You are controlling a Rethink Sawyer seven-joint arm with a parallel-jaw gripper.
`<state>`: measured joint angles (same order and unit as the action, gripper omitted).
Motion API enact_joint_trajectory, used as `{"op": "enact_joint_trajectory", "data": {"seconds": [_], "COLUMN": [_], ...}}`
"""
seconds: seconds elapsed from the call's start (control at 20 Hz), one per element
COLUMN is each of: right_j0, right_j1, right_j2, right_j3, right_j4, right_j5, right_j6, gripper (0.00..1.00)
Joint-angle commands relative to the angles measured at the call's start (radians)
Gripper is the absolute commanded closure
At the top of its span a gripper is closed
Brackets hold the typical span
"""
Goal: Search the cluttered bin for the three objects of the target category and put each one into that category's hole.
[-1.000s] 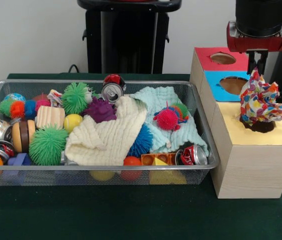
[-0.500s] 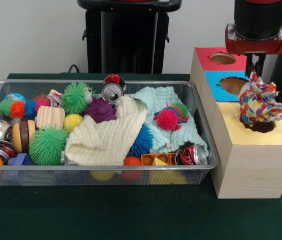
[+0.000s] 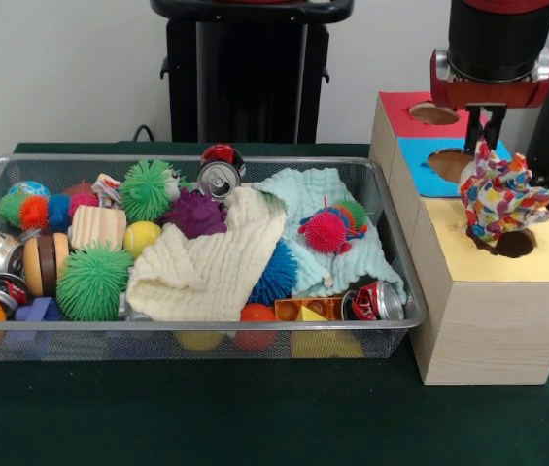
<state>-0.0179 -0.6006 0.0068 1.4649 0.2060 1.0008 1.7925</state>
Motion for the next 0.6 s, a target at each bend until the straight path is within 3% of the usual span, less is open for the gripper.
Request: {"op": "enact_joint_trajectory", "data": {"seconds": [0.05, 0.35, 0.6], "right_j0": [-0.011, -0.007, 0.008], "right_j1": [0.007, -0.005, 0.035], "right_j2": [0.064, 0.062, 0.06], "right_j3": [0.01, 0.013, -0.075], "right_j4": [-0.032, -0.029, -0.028], "right_j5": [0.154, 0.153, 0.168], "right_j6": [0.067, 0.081, 0.128], "gripper": [1.0, 1.0, 1.0]}}
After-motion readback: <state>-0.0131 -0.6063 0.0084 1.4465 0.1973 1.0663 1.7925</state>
